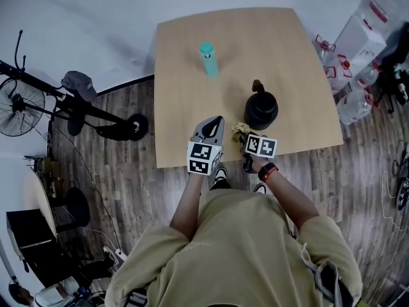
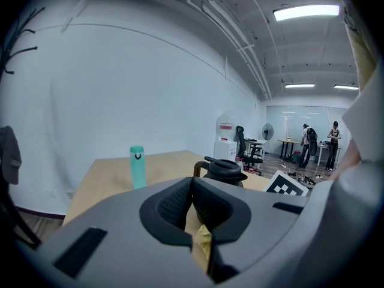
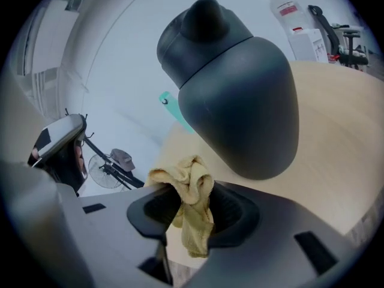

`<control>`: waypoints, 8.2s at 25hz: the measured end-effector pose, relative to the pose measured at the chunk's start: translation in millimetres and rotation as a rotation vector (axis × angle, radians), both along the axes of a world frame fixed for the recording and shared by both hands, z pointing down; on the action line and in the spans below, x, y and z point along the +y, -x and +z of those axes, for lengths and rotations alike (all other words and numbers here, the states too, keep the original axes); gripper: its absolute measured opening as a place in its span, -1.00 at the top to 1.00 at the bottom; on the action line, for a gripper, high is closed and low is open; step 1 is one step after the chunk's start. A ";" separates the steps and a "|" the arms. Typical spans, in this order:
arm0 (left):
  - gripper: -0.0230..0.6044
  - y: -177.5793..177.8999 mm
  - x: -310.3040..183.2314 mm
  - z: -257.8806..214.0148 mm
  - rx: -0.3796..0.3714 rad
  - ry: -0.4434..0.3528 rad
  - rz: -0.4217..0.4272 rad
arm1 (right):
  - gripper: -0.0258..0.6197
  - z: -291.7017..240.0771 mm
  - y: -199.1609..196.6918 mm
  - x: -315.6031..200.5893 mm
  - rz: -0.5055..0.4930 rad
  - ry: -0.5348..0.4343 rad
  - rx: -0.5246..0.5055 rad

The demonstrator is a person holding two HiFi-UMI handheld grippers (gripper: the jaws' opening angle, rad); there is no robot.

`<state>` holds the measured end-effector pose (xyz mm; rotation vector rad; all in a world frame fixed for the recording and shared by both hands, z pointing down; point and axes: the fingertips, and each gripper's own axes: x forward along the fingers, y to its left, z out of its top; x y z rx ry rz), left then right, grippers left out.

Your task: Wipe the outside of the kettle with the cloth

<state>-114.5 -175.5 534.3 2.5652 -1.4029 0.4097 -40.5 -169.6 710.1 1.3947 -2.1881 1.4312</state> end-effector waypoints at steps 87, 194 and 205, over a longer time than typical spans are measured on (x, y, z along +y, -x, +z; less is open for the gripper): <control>0.85 -55.9 12.4 9.8 -0.015 0.030 -0.067 | 0.47 -4.0 -190.2 -99.3 -0.553 -0.338 0.785; 0.85 -63.3 -5.6 20.8 0.024 0.039 -0.010 | 0.58 43.4 -195.2 -48.9 0.105 0.160 0.050; 0.85 -59.0 -18.0 27.4 -0.011 0.063 -0.068 | 0.59 39.4 -214.0 -116.3 0.079 0.107 0.049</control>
